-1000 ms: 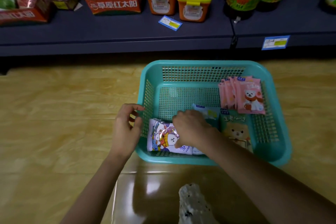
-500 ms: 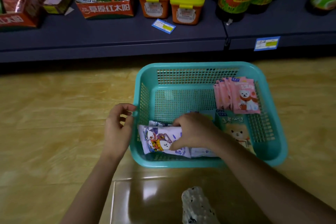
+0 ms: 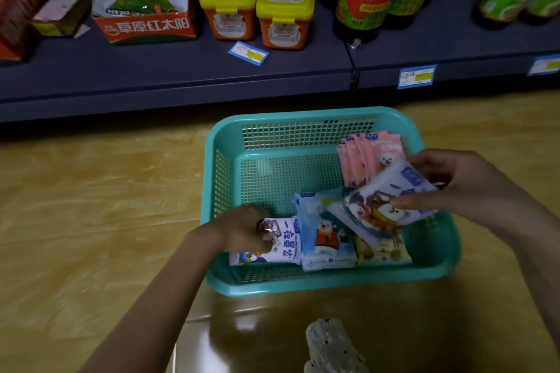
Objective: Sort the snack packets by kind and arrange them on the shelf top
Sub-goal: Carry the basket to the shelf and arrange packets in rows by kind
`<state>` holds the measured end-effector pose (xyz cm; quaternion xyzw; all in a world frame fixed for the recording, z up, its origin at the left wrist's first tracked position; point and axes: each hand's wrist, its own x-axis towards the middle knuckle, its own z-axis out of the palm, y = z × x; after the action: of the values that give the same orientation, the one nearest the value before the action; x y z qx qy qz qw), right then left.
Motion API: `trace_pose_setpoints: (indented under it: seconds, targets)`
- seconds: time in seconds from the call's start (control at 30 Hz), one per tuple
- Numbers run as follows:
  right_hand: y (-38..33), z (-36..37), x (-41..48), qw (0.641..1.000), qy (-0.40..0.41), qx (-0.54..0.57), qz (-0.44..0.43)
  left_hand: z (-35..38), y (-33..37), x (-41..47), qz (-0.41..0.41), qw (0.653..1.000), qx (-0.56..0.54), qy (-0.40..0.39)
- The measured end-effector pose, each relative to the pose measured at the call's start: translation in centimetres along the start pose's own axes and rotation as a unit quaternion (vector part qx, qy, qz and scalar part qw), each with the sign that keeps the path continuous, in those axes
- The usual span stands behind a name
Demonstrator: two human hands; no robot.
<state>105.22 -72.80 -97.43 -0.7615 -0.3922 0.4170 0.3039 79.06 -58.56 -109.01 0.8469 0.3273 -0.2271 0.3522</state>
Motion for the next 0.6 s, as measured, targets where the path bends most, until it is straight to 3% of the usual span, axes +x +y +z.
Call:
trace_pose_setpoints:
  seconds: [0.1,0.2,0.37,0.47,0.6]
  targets:
    - [1.1,-0.1,0.0,0.998,-0.021,0.045,0.042,0.3,0.0,1.7,-0.031,0.996,0.069,-0.036]
    - [2.2,-0.3,0.1,0.993,-0.072,0.066,0.063,0.5,0.2,2.4,-0.083,0.991,0.064,-0.081]
    - [3.5,0.0,0.8,0.991,-0.077,0.077,0.082,0.6,1.3,2.8,-0.056,0.974,0.206,-0.07]
    - [3.9,0.4,0.9,0.993,-0.054,0.089,0.063,0.6,1.1,2.9,-0.068,0.987,0.113,-0.087]
    - [4.8,1.5,0.8,0.981,0.004,0.186,0.062,-0.1,1.0,2.5,-0.092,0.985,0.012,-0.147]
